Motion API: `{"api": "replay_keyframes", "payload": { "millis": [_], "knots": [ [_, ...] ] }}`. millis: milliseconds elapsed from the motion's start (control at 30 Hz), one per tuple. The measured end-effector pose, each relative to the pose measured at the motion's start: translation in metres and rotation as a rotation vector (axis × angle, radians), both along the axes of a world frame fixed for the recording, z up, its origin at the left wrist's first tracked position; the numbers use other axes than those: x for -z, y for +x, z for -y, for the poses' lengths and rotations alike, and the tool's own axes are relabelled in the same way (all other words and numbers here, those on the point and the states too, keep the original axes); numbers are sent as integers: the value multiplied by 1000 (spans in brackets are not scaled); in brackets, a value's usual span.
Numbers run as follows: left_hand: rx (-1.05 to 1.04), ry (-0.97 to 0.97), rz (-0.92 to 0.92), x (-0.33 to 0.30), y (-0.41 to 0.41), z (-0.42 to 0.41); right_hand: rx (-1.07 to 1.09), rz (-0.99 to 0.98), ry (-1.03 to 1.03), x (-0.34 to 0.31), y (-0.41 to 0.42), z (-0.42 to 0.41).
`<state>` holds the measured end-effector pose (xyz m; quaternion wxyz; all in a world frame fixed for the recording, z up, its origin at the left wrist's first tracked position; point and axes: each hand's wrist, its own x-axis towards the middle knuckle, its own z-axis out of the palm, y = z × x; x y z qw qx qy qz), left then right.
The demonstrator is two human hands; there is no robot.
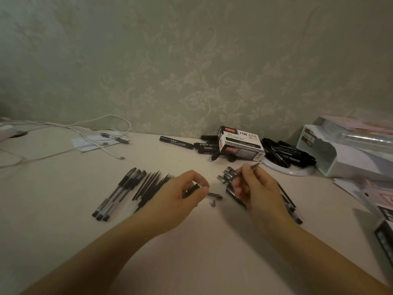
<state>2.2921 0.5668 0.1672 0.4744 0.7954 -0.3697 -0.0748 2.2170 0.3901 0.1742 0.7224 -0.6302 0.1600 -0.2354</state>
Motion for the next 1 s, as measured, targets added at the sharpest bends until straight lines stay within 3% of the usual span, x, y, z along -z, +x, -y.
{"api": "replay_keyframes", "payload": {
  "millis": [167, 800, 1000],
  "knots": [
    [50, -12, 28, 0, -2, 0, 20, 96, 185, -2, 1, 5],
    [64, -8, 53, 0, -1, 0, -60, 90, 139, 6, 6, 4],
    [74, 14, 46, -2, -5, -1, -150, 68, -34, 7, 6, 4]
  ]
}}
